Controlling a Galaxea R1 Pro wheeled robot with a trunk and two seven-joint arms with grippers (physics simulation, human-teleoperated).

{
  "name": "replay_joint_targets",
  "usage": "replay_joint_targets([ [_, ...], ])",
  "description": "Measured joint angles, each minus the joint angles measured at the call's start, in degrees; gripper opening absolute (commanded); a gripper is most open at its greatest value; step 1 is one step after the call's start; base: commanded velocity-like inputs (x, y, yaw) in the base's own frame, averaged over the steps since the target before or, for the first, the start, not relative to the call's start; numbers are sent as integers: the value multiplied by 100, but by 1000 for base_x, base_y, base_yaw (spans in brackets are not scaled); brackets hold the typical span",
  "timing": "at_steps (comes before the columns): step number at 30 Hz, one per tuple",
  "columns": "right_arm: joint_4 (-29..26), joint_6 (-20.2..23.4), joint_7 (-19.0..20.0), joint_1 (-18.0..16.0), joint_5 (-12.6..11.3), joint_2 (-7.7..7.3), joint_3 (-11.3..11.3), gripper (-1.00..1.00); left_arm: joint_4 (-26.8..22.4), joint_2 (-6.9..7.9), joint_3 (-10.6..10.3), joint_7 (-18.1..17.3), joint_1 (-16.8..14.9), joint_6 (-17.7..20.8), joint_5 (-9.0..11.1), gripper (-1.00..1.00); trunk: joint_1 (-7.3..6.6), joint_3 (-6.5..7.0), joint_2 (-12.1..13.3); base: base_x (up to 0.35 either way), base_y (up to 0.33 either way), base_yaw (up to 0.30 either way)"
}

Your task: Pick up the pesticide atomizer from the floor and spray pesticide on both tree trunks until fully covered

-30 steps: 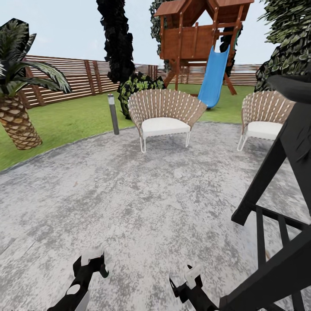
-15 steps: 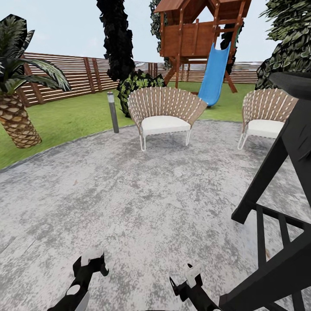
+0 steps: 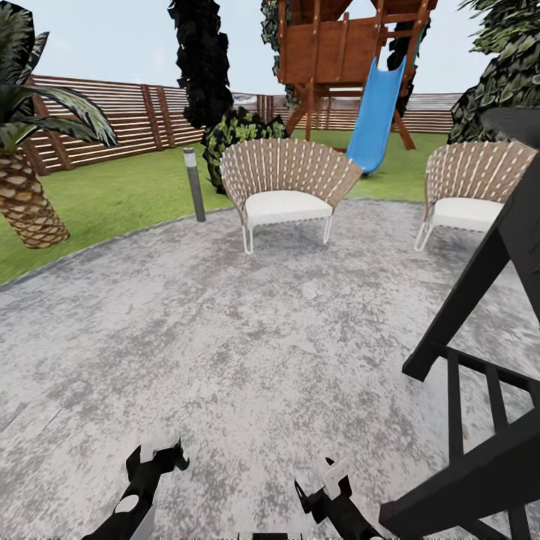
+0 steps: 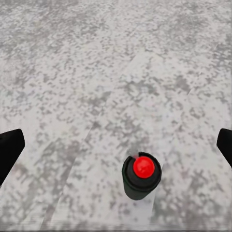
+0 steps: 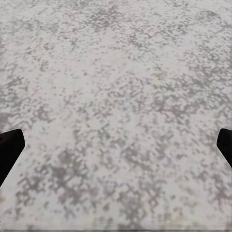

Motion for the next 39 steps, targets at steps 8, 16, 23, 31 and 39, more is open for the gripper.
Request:
replay_joint_targets([
  [8,-20,1,0,0,-5,0,0,100,4,-14,-12,5,-8,-7,0,100,21,-234,-11,0,0,0],
  [16,-19,0,0,0,-3,0,0,100,-2,-78,-2,6,-9,-9,6,100,20,-243,-11,0,0,0],
  [23,-18,0,0,0,-4,0,0,100,-3,-324,-3,172,-14,-18,-3,100,20,-244,-11,0,0,0],
  [31,-14,0,0,0,-2,0,0,100,5,-337,-7,246,-11,-18,-1,100,20,-244,-11,0,0,0],
  [39,-14,1,-8,-1,-1,0,0,100,5,-344,-24,253,17,-18,0,100,20,-246,-11,6,-64,71],
])
